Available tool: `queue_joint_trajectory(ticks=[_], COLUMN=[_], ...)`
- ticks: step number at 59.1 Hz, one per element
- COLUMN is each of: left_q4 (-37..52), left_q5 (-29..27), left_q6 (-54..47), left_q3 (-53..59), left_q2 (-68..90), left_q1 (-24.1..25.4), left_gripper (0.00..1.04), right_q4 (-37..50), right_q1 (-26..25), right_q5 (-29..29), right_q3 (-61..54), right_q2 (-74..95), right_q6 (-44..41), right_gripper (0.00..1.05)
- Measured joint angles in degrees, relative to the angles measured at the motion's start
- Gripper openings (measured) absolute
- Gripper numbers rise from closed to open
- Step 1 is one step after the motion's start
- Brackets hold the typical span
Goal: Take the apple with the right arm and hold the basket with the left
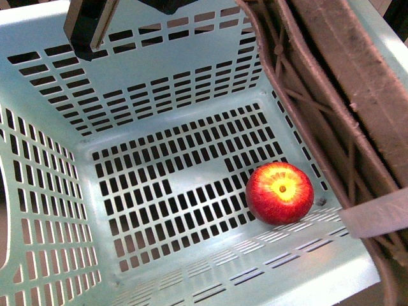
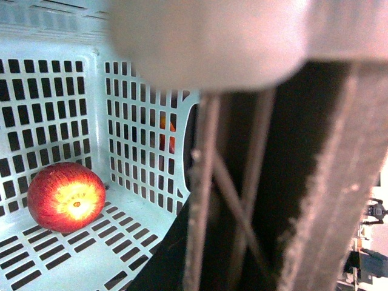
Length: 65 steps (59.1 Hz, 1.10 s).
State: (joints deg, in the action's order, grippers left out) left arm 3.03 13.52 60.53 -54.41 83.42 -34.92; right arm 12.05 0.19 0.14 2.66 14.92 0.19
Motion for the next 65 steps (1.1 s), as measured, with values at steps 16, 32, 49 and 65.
queue_joint_trajectory(ticks=[16, 32, 49, 65], left_q4=[0.0, 0.0, 0.0, 0.0], left_q5=[-0.1, 0.0, 0.0, 0.0], left_q6=[0.0, -0.1, 0.1, 0.1], left_q3=[0.0, 0.0, 0.0, 0.0], left_q2=[0.0, 0.0, 0.0, 0.0], left_q1=[0.0, 0.0, 0.0, 0.0], left_gripper=[0.15, 0.15, 0.15, 0.15], right_q4=[-1.5, -11.9, -12.0, -12.0], right_q1=[0.0, 0.0, 0.0, 0.0], right_q5=[0.0, 0.0, 0.0, 0.0], right_q3=[-1.2, -1.2, -1.2, -1.2], right_q2=[-4.5, -14.4, -14.5, -14.6], right_q6=[0.0, 0.0, 0.0, 0.0], right_gripper=[0.02, 0.02, 0.02, 0.32])
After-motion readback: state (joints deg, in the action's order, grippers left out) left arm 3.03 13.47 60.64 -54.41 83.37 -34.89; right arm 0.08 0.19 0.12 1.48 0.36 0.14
